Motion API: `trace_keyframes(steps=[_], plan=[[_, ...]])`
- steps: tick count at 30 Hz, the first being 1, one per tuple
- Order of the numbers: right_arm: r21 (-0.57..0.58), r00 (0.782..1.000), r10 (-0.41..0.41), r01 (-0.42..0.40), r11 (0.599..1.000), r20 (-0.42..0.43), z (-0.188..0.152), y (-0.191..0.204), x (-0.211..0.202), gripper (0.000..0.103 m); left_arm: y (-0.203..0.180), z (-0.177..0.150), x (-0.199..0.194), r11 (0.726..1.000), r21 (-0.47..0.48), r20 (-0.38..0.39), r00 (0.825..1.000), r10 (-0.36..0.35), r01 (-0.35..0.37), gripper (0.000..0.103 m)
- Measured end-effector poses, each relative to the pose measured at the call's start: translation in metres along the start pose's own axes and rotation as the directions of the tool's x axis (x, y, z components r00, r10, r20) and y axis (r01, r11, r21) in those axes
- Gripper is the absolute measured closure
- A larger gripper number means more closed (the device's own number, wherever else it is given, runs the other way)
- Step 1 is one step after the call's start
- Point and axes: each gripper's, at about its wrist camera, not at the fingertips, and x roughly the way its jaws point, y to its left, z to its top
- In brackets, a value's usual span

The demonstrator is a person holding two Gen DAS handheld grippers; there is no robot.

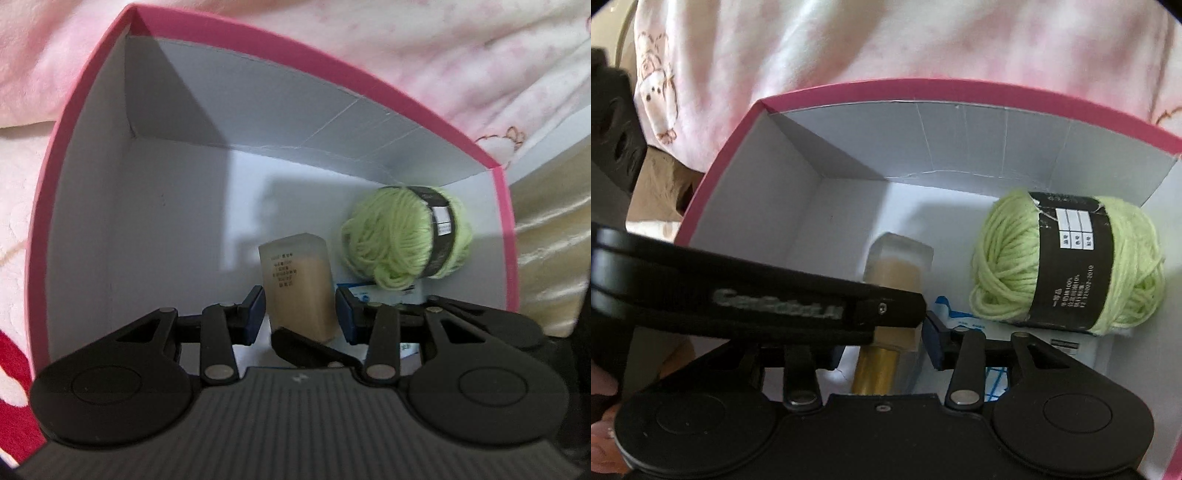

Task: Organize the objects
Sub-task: 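Carry the bottle into the pink box, release it, and withdraw, then move the right tool down to the purple plush toy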

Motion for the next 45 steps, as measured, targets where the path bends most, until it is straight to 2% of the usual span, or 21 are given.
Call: trace_keyframes(steps=[6,10,13,15,21,29,37,40,45], plan=[[-0.086,0.998,-0.037,0.041,0.995,0.046,-0.01,0.007,-0.023,0.054,-0.008,-0.005,-0.007,0.999,-0.019,0.027,0.999,-0.026,0.027,0.066],[-0.1,0.995,-0.014,0.023,0.995,0.095,-0.022,0.005,-0.052,0.054,-0.026,-0.013,-0.03,0.999,0.031,0.071,0.997,0.033,-0.035,0.065],[-0.113,0.991,0.018,-0.003,0.994,0.132,-0.035,0.002,-0.079,0.054,-0.041,-0.022,-0.05,0.993,0.086,0.077,0.995,0.071,-0.078,0.06],[-0.122,0.988,0.039,-0.021,0.992,0.148,-0.044,0.001,-0.097,0.054,-0.047,-0.028,-0.067,0.989,0.113,0.077,0.993,0.089,-0.097,0.053],[-0.168,0.977,0.087,-0.053,0.984,0.197,-0.065,0.002,-0.149,0.054,-0.067,-0.051,-0.117,0.969,0.19,0.081,0.986,0.147,-0.16,0.047],[-0.236,0.969,0.098,-0.043,0.971,0.227,-0.086,0.013,-0.207,0.05,-0.089,-0.092,-0.17,0.959,0.225,0.092,0.984,0.154,-0.171,0.044],[-0.272,0.975,0.097,-0.039,0.961,0.201,-0.112,0.026,-0.242,0.045,-0.112,-0.132,-0.205,0.932,0.293,0.107,0.976,0.187,-0.211,0.039],[-0.3,0.975,0.097,-0.034,0.953,0.198,-0.122,0.029,-0.252,0.044,-0.121,-0.147,-0.212,0.927,0.318,0.107,0.979,0.172,-0.197,0.037],[-0.349,0.98,0.106,-0.042,0.936,0.166,-0.139,0.033,-0.261,0.041,-0.129,-0.169,-0.219,0.943,0.318,0.046,0.995,0.083,-0.093,0.035]])
